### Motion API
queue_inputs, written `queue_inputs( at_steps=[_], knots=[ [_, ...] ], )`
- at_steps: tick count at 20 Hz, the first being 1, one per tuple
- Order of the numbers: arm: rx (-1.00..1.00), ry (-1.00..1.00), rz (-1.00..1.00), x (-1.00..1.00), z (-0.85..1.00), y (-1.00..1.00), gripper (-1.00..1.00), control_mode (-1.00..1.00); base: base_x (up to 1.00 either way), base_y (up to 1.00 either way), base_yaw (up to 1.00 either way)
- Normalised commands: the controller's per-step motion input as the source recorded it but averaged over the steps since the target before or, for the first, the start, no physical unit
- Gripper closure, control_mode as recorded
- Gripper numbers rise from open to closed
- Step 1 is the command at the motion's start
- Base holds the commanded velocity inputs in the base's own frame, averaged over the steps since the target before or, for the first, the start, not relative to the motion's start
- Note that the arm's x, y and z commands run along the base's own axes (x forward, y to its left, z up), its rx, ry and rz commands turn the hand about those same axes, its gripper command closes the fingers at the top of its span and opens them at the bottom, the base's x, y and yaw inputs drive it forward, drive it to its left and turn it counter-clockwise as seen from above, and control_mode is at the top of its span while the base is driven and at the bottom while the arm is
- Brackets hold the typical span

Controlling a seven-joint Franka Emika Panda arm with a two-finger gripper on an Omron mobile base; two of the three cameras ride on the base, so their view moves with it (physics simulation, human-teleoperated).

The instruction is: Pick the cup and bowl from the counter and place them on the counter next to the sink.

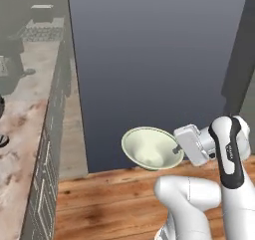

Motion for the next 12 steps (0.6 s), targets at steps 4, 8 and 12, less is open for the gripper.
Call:
queue_inputs(
  at_steps=[4, 8, 12],
  knots=[
    [0.00, 0.00, 0.00, 0.00, 0.00, 0.00, 1.00, 1.00, 0.17, -0.08, -0.73],
    [0.00, 0.00, 0.00, 0.00, 0.00, 0.00, 1.00, 1.00, 0.13, -0.06, -0.73],
    [0.00, 0.00, 0.00, 0.00, 0.00, 0.00, 1.00, 1.00, 0.13, -0.05, -0.72]
  ],
)
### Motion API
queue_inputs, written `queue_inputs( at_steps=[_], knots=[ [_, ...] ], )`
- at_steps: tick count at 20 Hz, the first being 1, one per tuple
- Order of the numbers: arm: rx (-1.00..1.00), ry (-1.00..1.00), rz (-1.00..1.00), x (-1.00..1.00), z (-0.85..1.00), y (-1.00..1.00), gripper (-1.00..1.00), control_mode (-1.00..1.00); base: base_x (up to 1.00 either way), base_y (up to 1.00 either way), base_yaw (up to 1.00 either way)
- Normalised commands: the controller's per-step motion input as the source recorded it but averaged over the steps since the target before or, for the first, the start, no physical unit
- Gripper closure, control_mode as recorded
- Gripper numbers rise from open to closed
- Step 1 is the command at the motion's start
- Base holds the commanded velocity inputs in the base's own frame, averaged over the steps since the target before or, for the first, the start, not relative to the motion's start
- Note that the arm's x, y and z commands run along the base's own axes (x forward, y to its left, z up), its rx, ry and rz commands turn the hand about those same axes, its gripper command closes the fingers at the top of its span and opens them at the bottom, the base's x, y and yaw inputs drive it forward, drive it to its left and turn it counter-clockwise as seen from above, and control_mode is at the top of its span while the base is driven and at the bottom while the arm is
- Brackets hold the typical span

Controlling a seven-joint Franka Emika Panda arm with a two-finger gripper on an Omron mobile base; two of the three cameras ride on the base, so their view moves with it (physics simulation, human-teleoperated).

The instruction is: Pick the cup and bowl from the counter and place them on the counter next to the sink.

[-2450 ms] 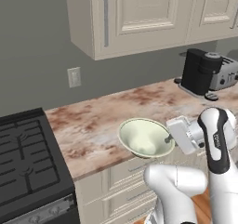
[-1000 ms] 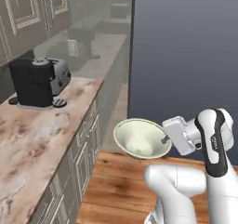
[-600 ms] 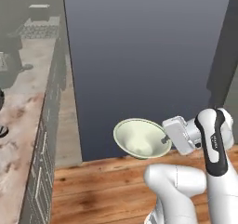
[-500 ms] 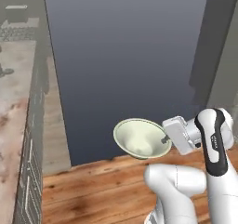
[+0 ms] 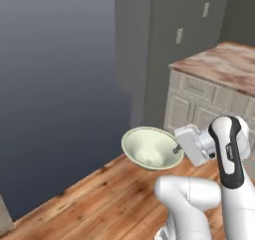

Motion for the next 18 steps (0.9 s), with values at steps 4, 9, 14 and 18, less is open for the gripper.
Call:
queue_inputs(
  at_steps=[4, 9, 14, 18],
  knots=[
    [0.00, 0.00, 0.00, 0.00, 0.00, 0.00, 1.00, 1.00, 0.15, -0.05, -0.71],
    [0.00, 0.00, 0.00, 0.00, 0.00, 0.00, 1.00, 1.00, 0.12, -0.03, -0.70],
    [0.00, 0.00, 0.00, 0.00, 0.00, 0.00, 1.00, 1.00, 0.13, -0.08, -0.68],
    [0.00, 0.00, 0.00, 0.00, 0.00, 0.00, 1.00, 1.00, 0.41, -0.27, -0.56]
  ],
)
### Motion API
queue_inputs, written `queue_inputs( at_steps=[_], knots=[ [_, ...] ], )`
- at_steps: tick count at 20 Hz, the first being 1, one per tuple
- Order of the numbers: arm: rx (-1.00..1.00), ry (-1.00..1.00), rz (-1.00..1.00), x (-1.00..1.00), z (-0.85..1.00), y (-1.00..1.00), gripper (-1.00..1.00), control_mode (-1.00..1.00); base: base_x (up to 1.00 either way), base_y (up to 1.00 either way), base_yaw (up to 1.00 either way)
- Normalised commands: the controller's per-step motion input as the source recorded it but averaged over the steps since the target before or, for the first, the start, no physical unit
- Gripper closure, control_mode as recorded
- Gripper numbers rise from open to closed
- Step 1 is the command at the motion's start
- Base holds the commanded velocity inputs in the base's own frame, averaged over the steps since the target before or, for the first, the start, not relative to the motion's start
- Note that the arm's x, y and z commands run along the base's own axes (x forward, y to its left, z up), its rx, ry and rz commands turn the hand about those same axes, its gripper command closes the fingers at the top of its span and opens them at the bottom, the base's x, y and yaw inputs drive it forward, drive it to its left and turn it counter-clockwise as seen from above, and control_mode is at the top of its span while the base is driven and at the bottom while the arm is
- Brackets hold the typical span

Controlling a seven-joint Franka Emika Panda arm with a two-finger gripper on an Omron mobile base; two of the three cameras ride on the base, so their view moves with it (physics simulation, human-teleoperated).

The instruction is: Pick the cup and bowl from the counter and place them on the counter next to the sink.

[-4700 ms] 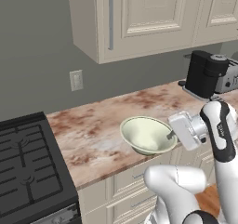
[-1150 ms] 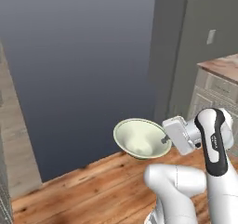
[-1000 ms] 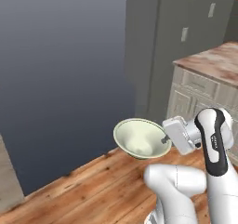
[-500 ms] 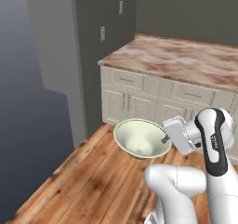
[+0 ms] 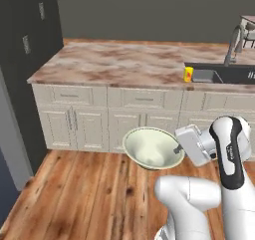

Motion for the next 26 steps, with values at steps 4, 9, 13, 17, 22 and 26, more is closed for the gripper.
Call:
queue_inputs(
  at_steps=[4, 9, 13, 17, 22, 26],
  knots=[
    [0.00, 0.00, 0.00, 0.00, 0.00, 0.00, 1.00, 1.00, 0.82, -0.28, -0.35],
    [0.00, 0.00, 0.00, 0.00, 0.00, 0.00, 1.00, 1.00, 0.91, -0.24, -0.12],
    [0.00, 0.00, 0.00, 0.00, 0.00, 0.00, 1.00, 1.00, 0.70, -0.41, -0.09],
    [0.00, 0.00, 0.00, 0.00, 0.00, 0.00, 1.00, 1.00, 0.64, -0.54, -0.05],
    [0.00, 0.00, 0.00, 0.00, 0.00, 0.00, 1.00, 1.00, 0.38, -0.81, -0.02],
    [0.00, 0.00, 0.00, 0.00, 0.00, 0.00, 1.00, 1.00, 0.32, -0.88, -0.01]
  ],
)
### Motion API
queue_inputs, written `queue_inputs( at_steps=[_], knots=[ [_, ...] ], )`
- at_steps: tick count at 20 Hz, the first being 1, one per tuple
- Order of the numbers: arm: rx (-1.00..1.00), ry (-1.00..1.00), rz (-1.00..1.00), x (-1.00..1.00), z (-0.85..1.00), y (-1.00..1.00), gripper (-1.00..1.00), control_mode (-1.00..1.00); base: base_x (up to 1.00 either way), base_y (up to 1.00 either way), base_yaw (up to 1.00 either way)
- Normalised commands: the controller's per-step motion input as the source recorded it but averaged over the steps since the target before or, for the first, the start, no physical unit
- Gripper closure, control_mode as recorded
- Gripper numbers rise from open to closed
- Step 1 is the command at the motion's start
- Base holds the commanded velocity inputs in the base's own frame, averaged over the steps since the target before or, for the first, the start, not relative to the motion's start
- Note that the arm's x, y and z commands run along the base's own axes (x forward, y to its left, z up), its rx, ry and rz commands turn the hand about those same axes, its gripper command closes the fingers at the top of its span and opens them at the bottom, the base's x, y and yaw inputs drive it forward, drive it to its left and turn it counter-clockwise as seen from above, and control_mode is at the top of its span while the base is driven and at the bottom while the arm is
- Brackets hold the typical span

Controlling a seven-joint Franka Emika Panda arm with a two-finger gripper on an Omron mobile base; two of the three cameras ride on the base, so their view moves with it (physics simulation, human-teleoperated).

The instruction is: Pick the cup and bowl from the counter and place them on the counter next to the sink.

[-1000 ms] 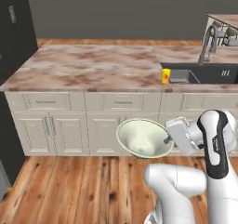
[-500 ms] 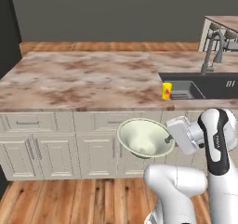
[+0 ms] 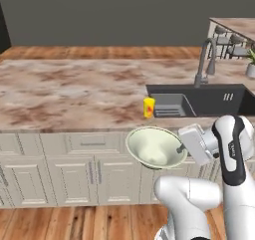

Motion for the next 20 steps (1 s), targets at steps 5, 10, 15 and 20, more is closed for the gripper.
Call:
queue_inputs(
  at_steps=[5, 10, 15, 20],
  knots=[
    [0.00, 0.00, 0.00, 0.00, 0.00, 0.00, 1.00, 1.00, 0.30, -0.89, -0.02],
    [0.00, 0.00, 0.00, 0.00, 0.00, 0.00, 1.00, 1.00, 0.29, -0.88, -0.05],
    [0.00, 0.00, 0.00, 0.00, 0.00, 0.00, 1.00, 1.00, 0.32, -0.85, -0.09],
    [0.00, 0.00, 0.00, 0.00, 0.00, 0.00, 1.00, 1.00, 0.31, -0.87, -0.13]
  ],
)
